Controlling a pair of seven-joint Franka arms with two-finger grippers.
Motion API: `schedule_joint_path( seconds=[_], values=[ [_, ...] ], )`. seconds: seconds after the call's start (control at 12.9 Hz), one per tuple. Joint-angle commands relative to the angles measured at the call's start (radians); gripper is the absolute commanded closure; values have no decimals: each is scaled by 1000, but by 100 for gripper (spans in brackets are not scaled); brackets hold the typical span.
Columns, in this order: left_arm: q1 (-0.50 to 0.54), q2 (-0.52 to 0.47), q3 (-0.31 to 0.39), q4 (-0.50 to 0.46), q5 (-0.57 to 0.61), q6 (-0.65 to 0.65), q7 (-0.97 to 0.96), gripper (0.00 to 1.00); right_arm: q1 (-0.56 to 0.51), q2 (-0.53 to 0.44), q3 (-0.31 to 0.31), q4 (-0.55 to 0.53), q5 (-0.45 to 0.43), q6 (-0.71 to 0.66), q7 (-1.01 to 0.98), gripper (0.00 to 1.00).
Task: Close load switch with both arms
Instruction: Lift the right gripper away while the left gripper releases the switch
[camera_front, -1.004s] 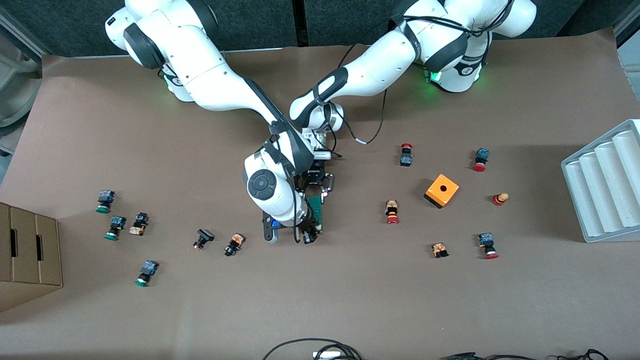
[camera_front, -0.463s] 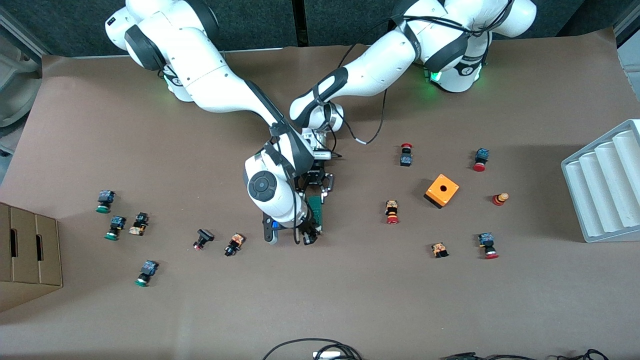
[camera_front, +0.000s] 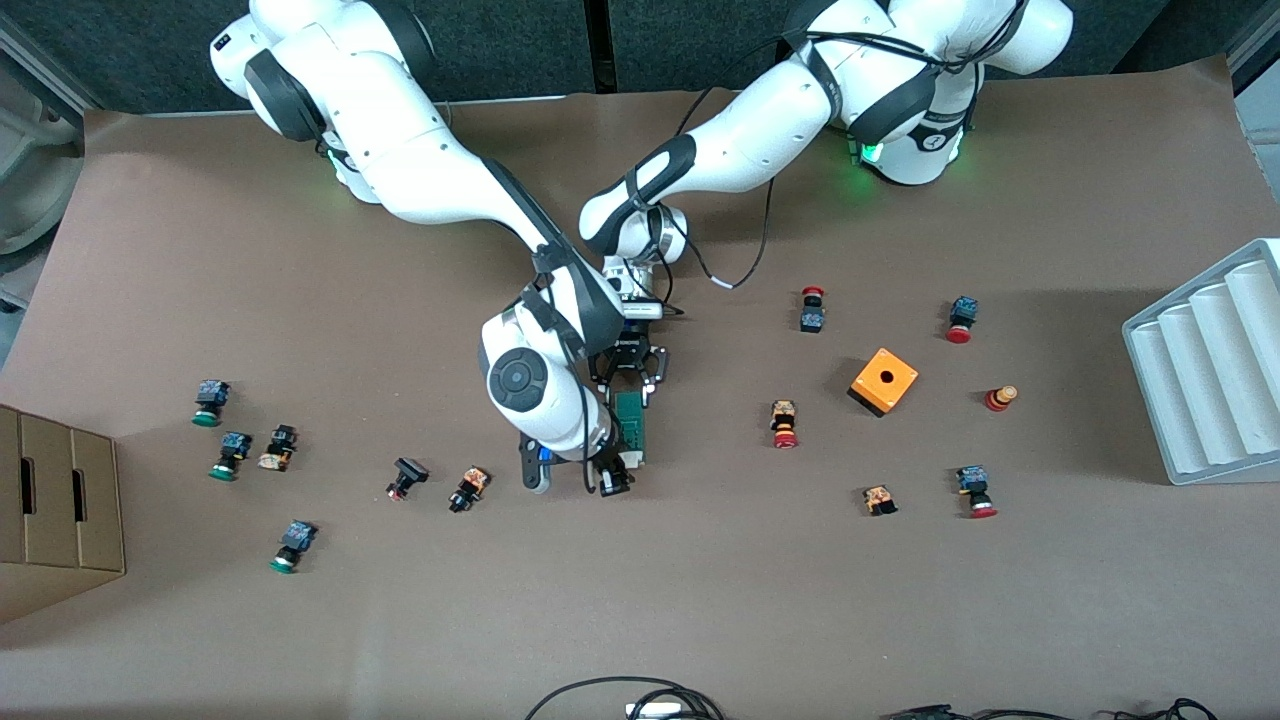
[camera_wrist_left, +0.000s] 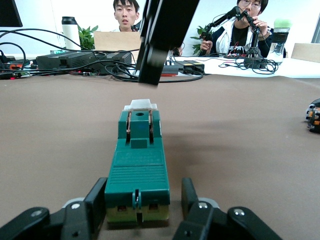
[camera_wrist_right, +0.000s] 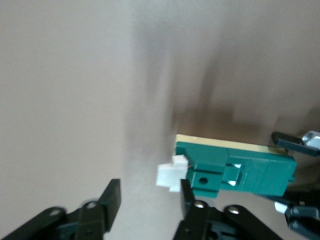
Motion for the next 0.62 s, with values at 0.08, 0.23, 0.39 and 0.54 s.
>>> schedule_joint_path(
  seconds=[0.08,0.23,0.39,0.54],
  values=[
    [-18,17,12,28,3,-3,5,2,-38,-113,5,-6,-6,-128,-138,0],
    [-16,9,9,28,-11,2,50,1,-68,-222,5,-90,-38,-171,-241,0],
    [-15,-5,5,32,-57,8,106,0,-126,-335,8,-160,-43,-248,-386,0],
    [-16,-18,2,36,-101,14,139,0,-206,-464,16,-205,-46,-422,-553,0]
  ],
)
